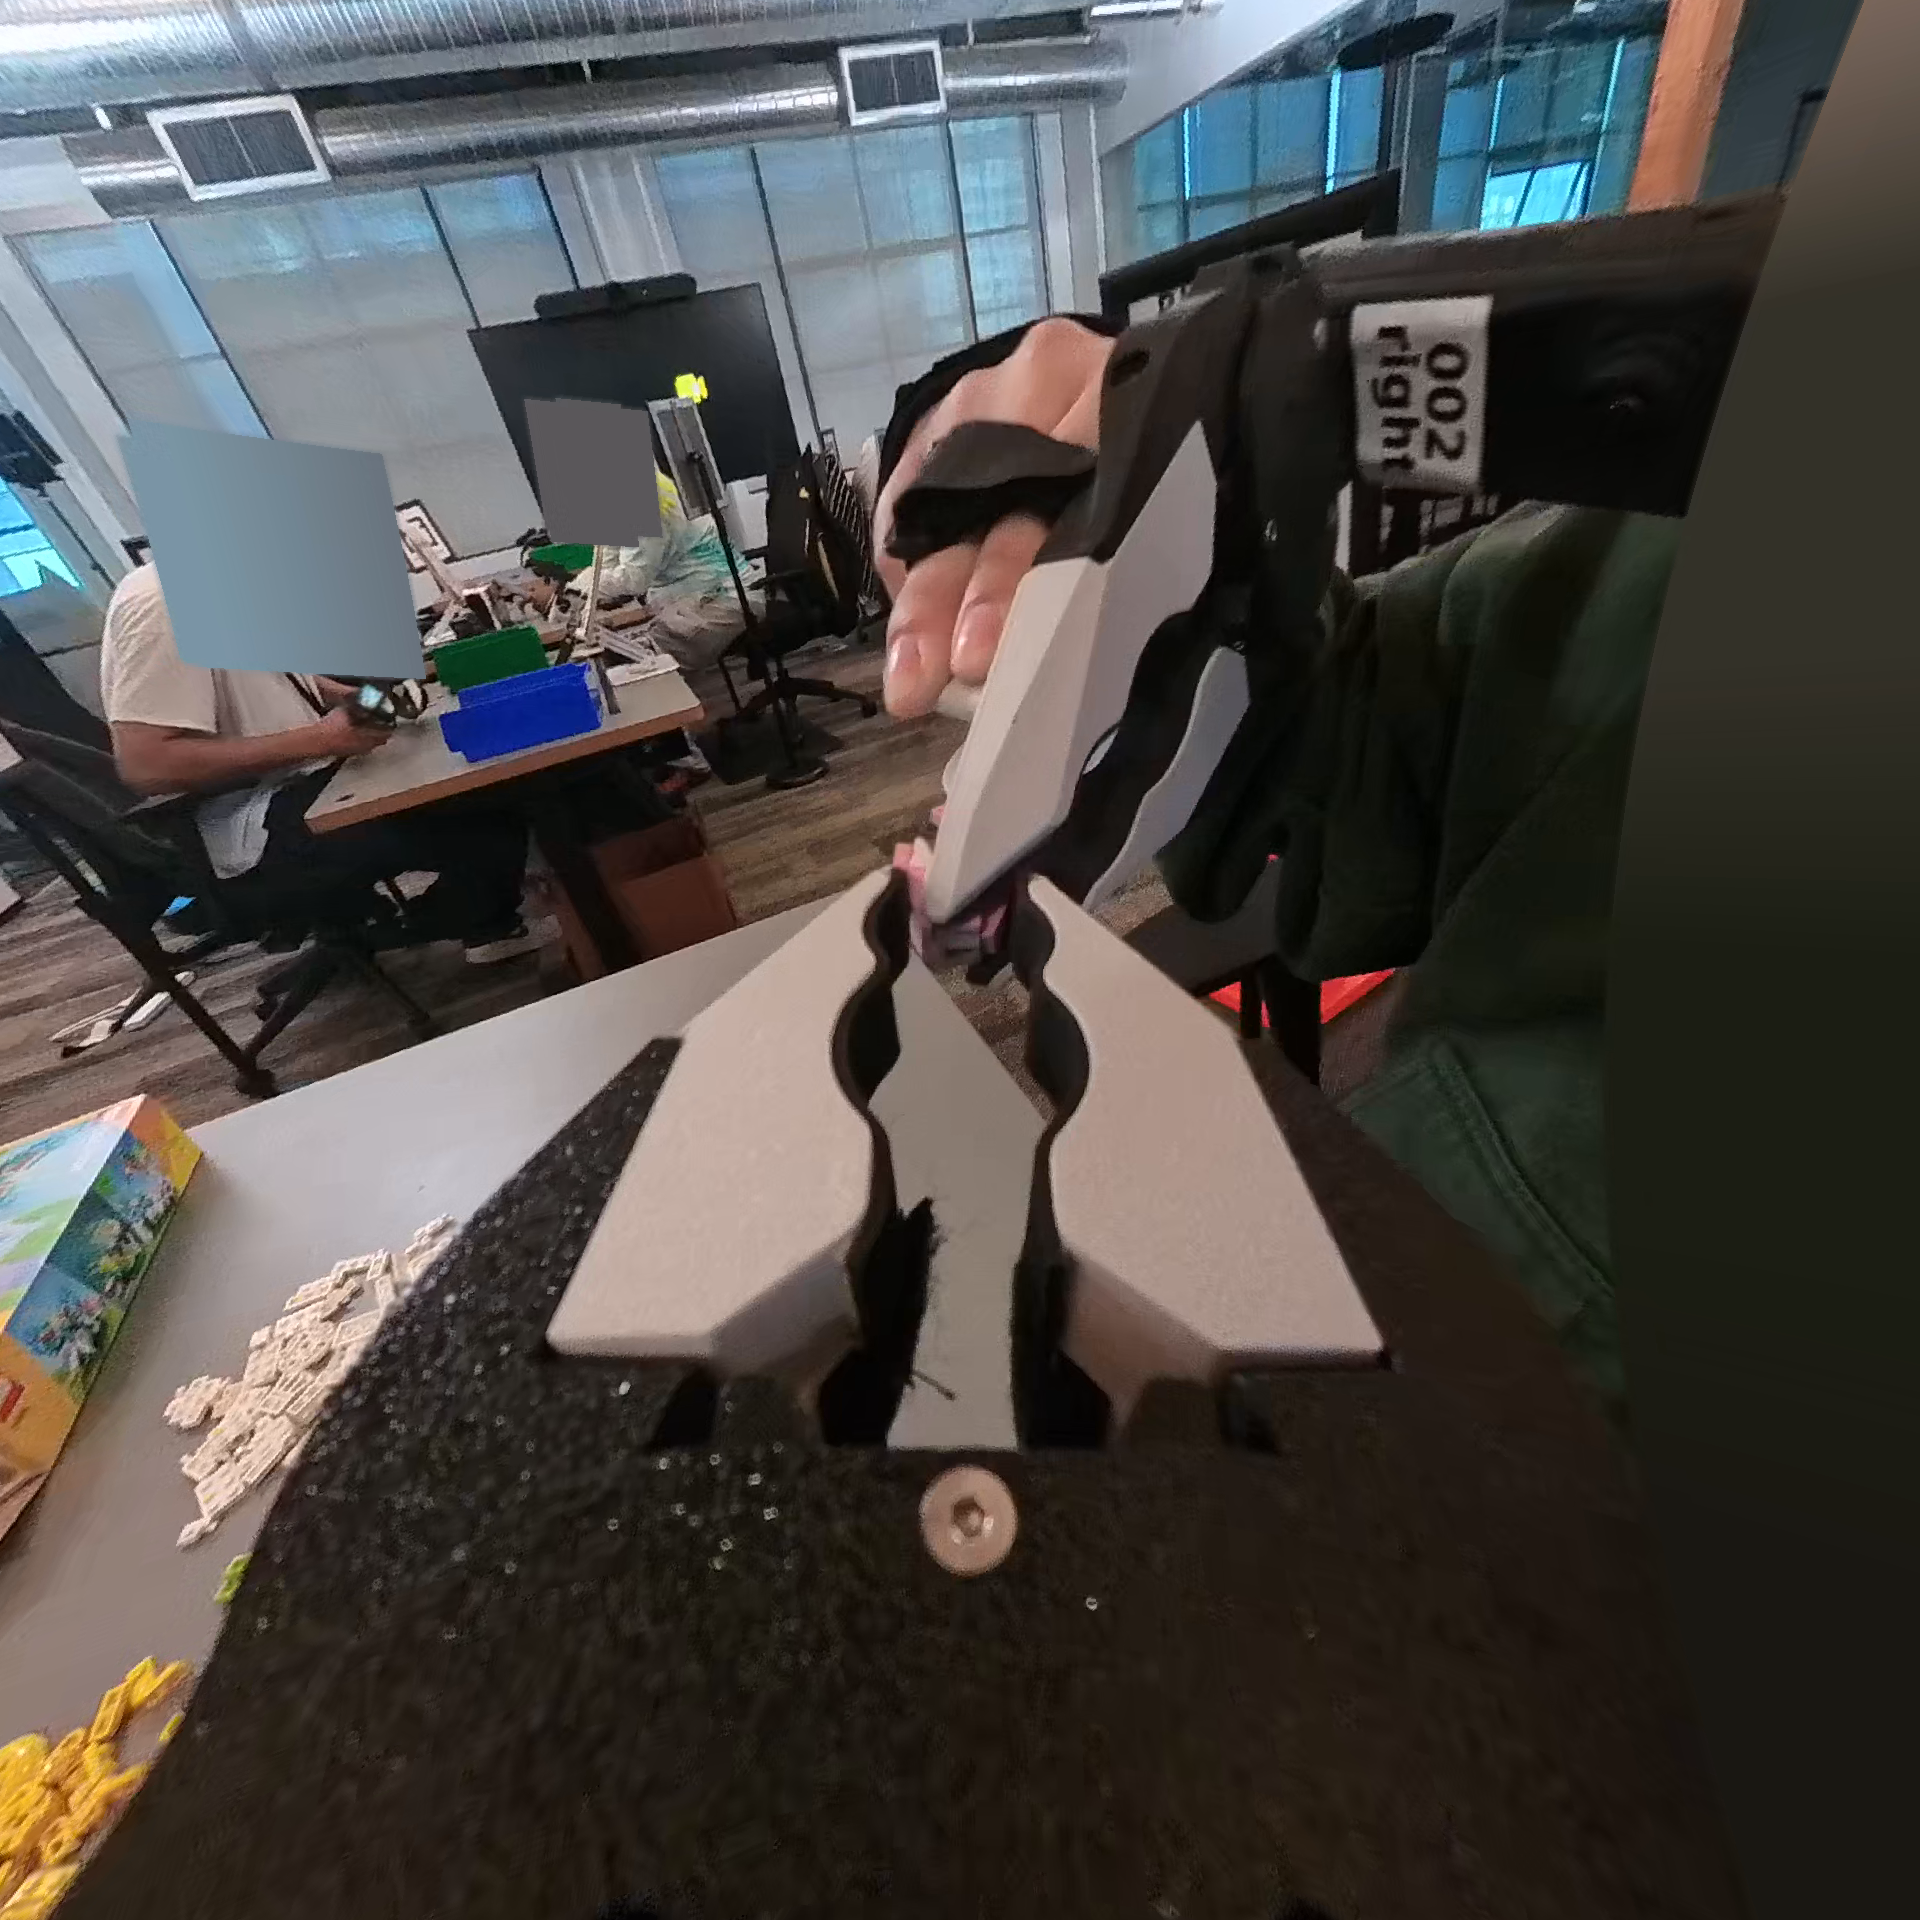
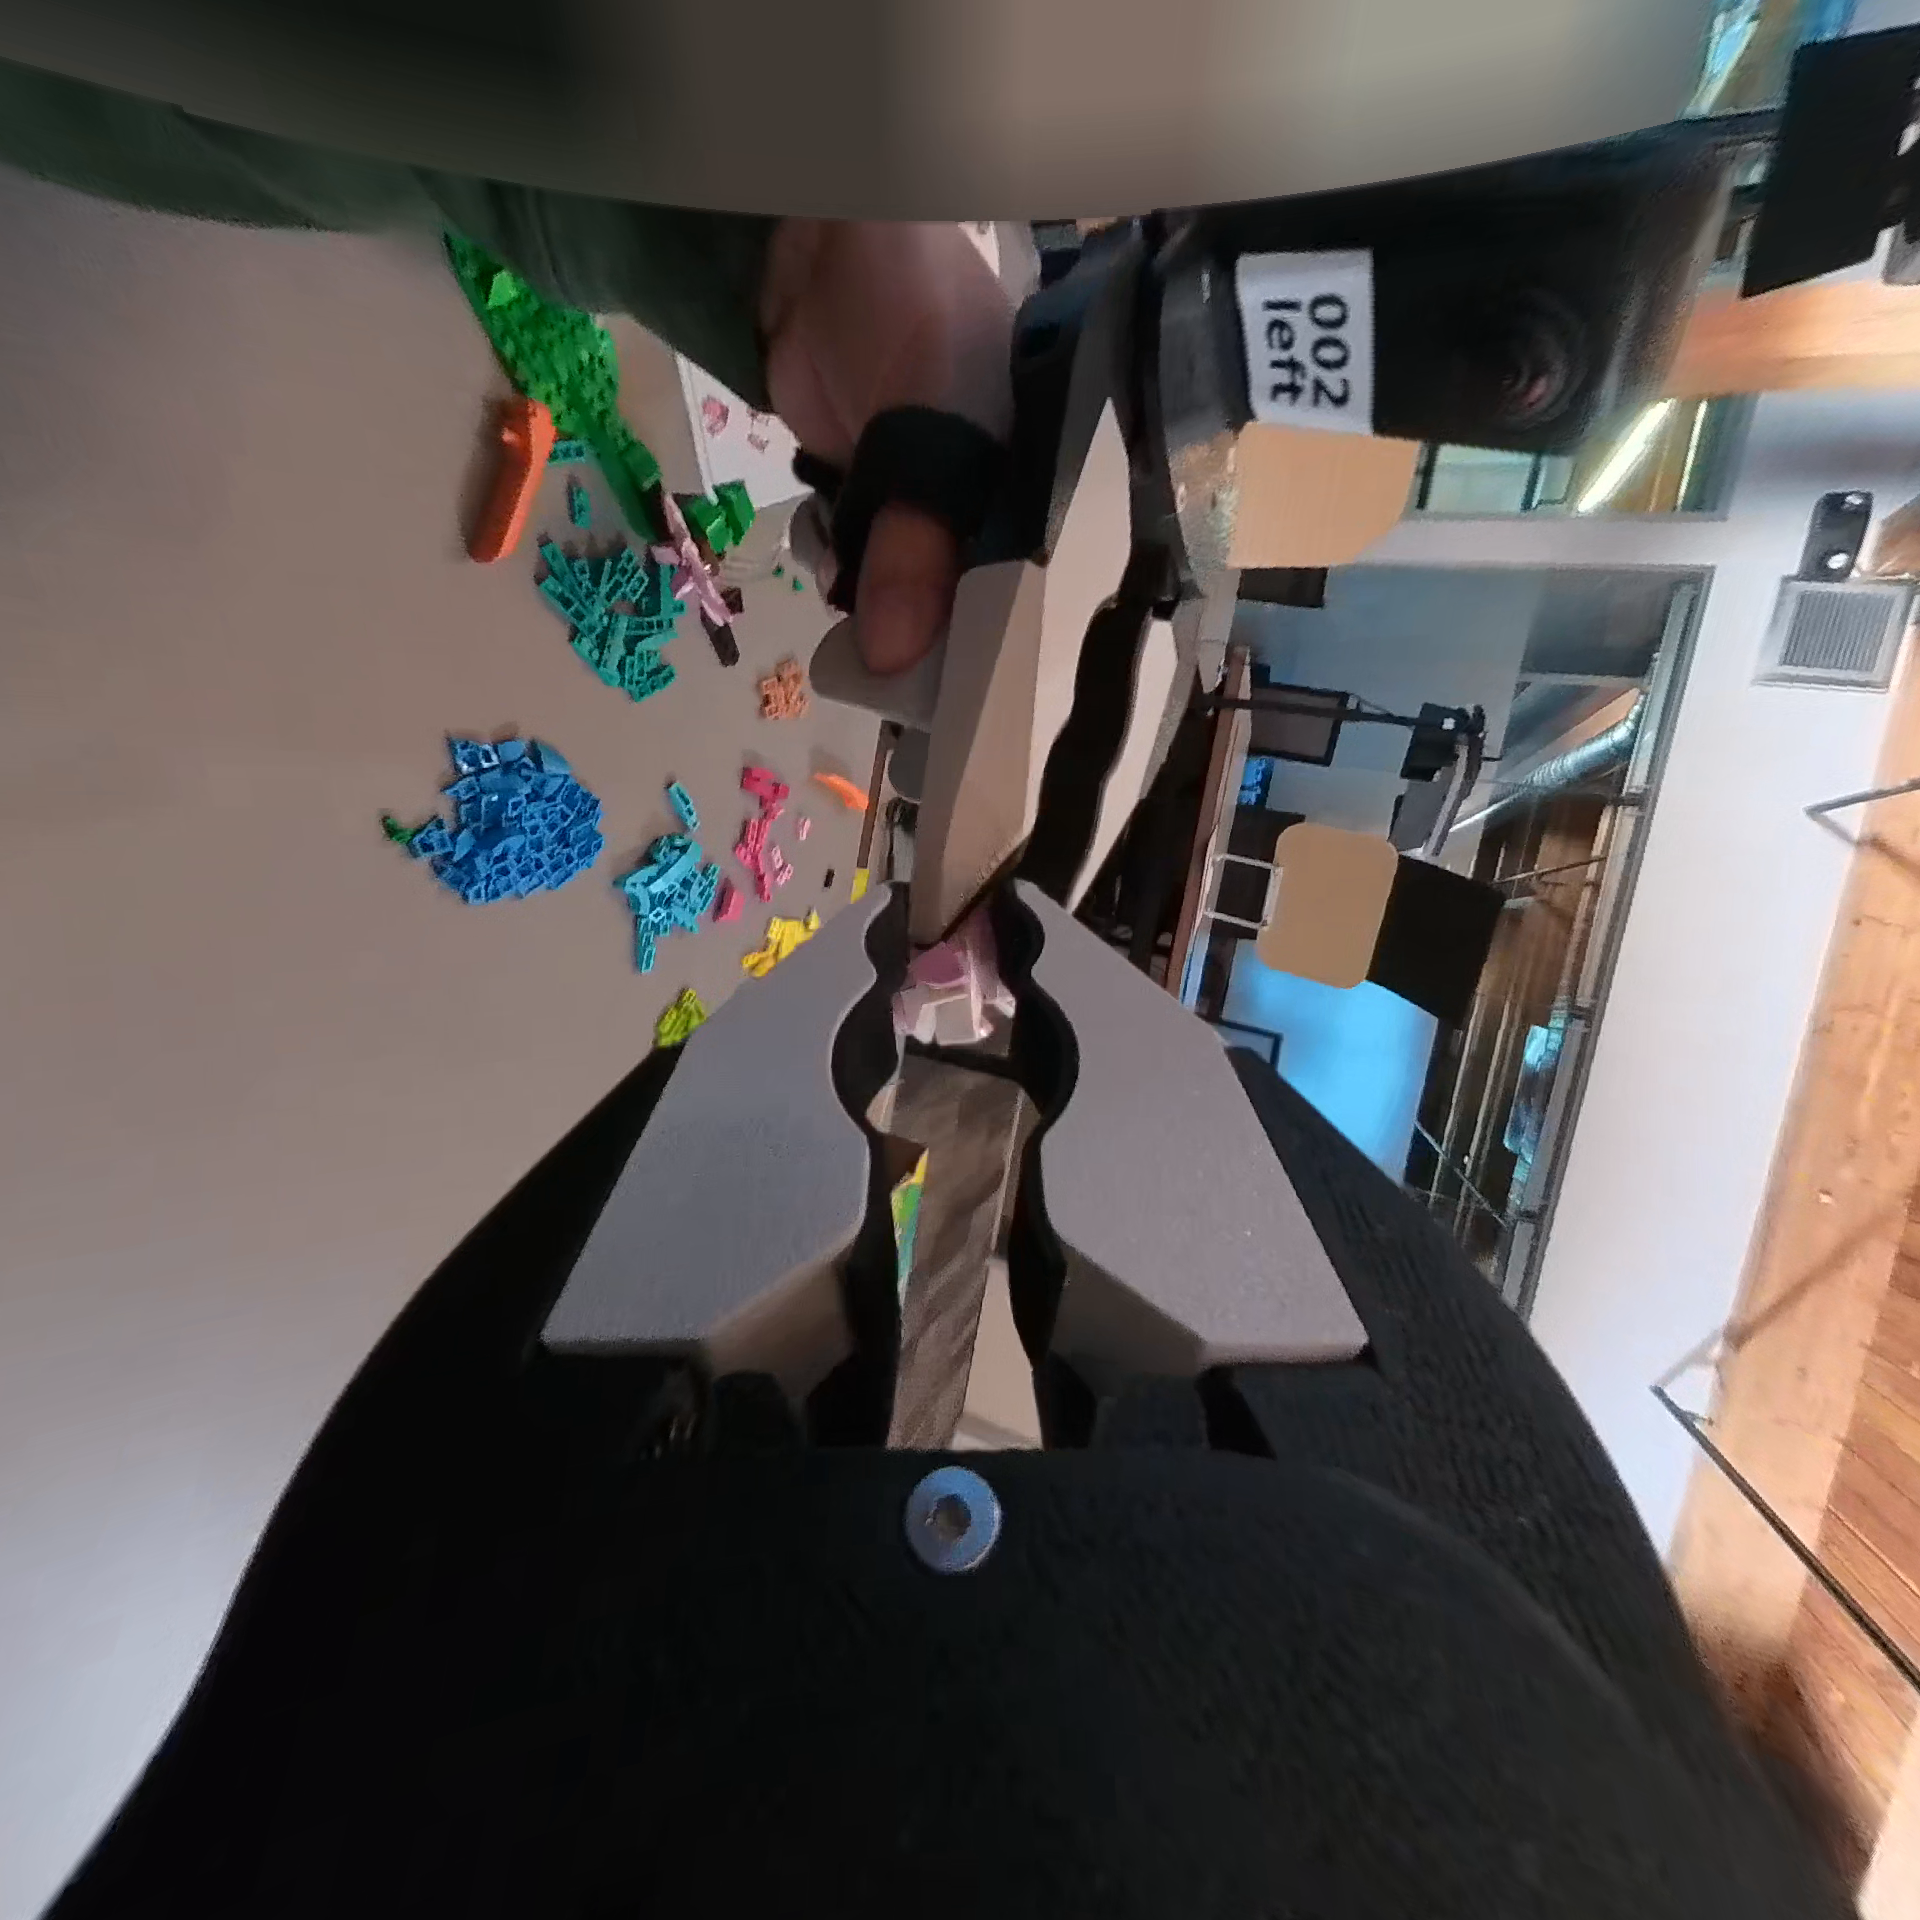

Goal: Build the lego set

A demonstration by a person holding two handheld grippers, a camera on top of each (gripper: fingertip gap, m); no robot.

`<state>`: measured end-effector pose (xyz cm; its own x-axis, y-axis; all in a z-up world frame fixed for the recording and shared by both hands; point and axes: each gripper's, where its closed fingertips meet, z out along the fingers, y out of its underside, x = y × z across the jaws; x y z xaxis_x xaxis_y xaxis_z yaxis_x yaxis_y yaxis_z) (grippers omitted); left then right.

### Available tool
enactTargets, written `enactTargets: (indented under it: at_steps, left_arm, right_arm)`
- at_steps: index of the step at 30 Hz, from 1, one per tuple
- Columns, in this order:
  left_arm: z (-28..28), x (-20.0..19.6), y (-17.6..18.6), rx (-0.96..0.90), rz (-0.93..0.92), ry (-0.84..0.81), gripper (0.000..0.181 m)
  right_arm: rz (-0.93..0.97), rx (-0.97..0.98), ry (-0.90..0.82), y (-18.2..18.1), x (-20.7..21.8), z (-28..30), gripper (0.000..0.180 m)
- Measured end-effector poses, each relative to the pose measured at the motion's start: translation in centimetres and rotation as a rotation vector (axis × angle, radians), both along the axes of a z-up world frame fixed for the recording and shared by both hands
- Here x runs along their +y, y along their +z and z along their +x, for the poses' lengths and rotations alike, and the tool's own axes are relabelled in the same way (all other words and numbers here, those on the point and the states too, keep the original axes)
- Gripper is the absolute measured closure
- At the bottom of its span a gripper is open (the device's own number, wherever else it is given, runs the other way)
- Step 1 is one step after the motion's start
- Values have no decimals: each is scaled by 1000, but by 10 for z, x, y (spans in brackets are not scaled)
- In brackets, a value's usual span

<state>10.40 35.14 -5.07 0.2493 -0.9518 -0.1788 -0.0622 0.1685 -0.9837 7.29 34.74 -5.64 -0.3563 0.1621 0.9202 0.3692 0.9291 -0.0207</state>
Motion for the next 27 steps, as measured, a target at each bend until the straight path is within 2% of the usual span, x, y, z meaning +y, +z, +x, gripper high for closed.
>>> enactTargets:
  at_steps: [4, 7, 10, 15, 18, 22, 27]
  left_arm:
    - [1, 7, 1, -21, -8, 39, 164]
    - [-4, 8, 6, -46, -1, 51, 151]
    - [-16, 8, 11, -63, 79, 70, 147]
    - [-23, 20, 5, -54, 124, 102, 145]
    - [-19, 32, -3, -60, 89, 106, 146]
    - [-20, 57, -24, -27, -4, 166, 142]
    - [-48, 88, -41, -189, -85, 370, 142]
  right_arm:
    - [-45, 19, -30, -1, 8, 2, 166]
    - [-215, 130, 20, 3, 13, 4, 166]
    - [-398, 254, 85, 8, 15, 8, 166]
    - [-516, 388, 150, 4, 31, 12, 165]
    - [-577, 427, 203, -9, 39, 9, 165]
    - [-667, 578, 300, -20, 60, 4, 165]
    - [-833, 710, 406, -48, 92, -13, 165]
